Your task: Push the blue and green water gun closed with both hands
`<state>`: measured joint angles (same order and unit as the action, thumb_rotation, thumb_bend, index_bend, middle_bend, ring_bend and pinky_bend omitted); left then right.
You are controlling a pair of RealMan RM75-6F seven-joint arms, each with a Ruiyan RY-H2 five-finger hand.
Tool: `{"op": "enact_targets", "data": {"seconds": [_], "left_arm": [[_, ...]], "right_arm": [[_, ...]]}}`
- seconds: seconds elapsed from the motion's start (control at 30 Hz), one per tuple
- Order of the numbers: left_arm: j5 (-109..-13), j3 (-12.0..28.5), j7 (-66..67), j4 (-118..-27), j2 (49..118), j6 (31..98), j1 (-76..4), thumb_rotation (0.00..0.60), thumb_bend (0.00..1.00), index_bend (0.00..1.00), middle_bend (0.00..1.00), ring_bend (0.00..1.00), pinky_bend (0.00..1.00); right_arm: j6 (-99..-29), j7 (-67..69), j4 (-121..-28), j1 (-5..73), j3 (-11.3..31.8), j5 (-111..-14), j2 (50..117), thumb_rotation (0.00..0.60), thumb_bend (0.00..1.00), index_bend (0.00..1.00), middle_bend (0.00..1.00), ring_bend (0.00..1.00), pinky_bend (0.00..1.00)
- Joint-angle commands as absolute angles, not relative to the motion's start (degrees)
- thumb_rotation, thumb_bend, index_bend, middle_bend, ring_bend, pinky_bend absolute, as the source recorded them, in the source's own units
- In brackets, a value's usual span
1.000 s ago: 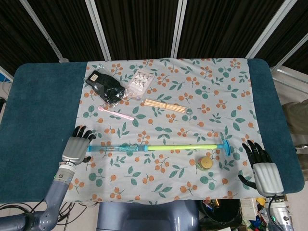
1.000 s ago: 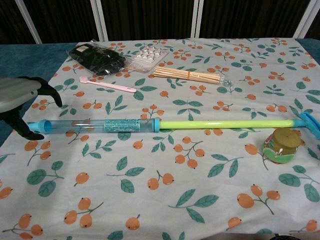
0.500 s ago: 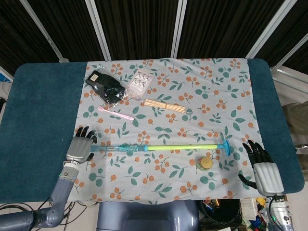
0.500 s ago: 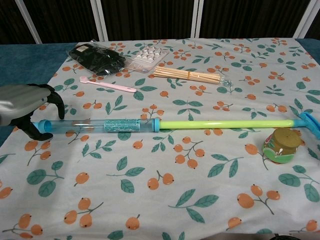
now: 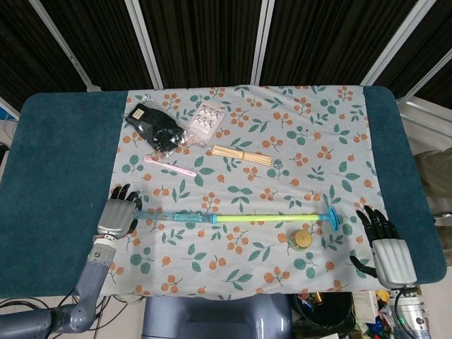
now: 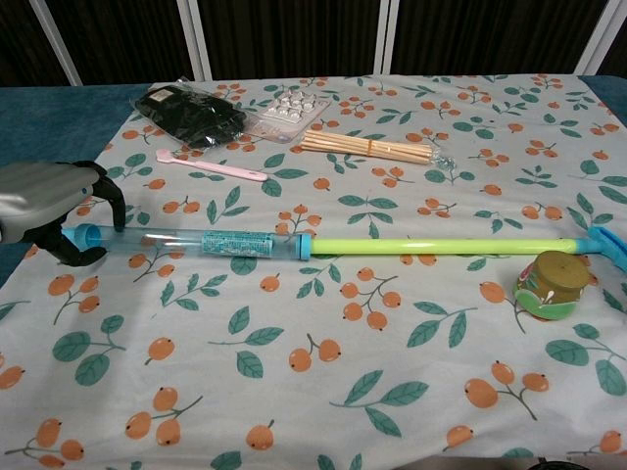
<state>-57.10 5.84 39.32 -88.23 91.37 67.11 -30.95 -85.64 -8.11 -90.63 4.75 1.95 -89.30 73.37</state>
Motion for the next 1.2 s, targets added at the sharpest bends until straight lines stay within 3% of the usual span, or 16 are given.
{"op": "enact_targets", "data": {"seconds": [0.03, 0.3, 0.47, 0.83, 1.2], "left_arm": [[-57.3, 6.2, 39.5, -89.5, 91.1, 67.8, -31.0, 0.600, 0.41, 0.52, 0.25, 0.04, 0.10], [-56.4, 7.6, 41.5, -96.3, 88.5, 70.1, -31.1, 0.600, 0.41, 0.52, 0.25, 0.04, 0.10], [-56.1, 7.9, 42.2, -98.5, 86.4, 71.0, -31.1, 0.600, 0.41, 0.52, 0.25, 0.04, 0.10], [-55.7, 8.1, 39.8, -100.2, 81.2, 71.7, -30.0, 0.600, 0.41, 0.53, 0.25, 0.04, 0.10], [-55.8, 7.4, 36.0, -99.3, 78.3, 69.6, -29.6, 0.600, 0.41, 0.53, 0.25, 0.04, 0.10]], "right_arm": [[-85.5, -8.3, -91.0, 4.8, 2.0, -89.2, 73.3, 0.600, 0.10, 0.01, 0.00, 0.00, 0.15], [-83.4, -11.8, -95.3, 6.3, 2.3, -89.4, 72.9, 0.600, 0.11, 0.03, 0.00, 0.00, 0.15], [-79.5, -16.4, -99.2, 9.2, 3.6, -88.1, 74.3, 0.600, 0.12, 0.14, 0.02, 0.00, 0.15], [-70.4, -31.1, -102.5, 17.9, 8.7, -80.7, 84.6, 0.600, 0.13, 0.22, 0.07, 0.00, 0.15], [-67.8, -43.2, -98.8, 24.6, 13.6, -69.7, 94.7, 0.600, 0.15, 0.24, 0.09, 0.01, 0.15]]}}
